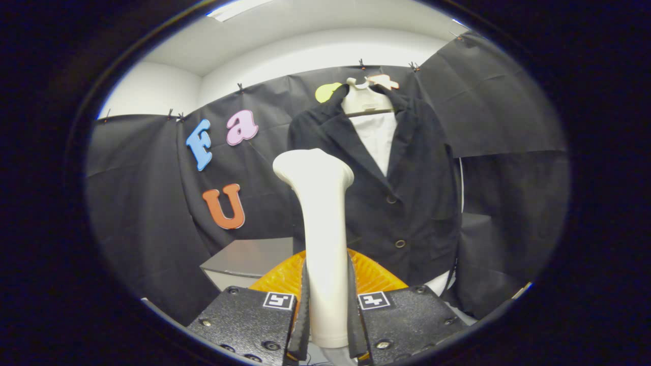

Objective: Iron the clothes twice with a garment steamer, once on the left side and once on the right side.

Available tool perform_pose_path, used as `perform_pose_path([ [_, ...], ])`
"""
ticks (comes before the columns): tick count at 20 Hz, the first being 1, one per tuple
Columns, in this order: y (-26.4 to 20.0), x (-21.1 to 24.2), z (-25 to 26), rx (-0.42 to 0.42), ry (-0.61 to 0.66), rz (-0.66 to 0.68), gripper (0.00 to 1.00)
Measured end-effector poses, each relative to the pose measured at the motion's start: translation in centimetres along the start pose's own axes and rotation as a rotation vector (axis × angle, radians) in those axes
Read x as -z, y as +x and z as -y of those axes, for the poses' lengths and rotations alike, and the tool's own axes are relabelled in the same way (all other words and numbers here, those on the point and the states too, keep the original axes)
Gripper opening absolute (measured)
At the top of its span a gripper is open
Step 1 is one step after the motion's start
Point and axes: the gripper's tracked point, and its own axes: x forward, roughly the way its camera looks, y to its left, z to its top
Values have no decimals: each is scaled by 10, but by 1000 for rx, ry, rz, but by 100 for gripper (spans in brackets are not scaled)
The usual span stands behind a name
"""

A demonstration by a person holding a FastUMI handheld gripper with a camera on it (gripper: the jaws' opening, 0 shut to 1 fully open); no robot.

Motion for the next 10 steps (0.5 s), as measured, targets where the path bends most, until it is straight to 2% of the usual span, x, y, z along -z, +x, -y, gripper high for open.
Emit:
perform_pose_path([
  [5,16,-22,37,41,-28,27,32],
  [10,51,-34,43,41,-53,22,33],
])
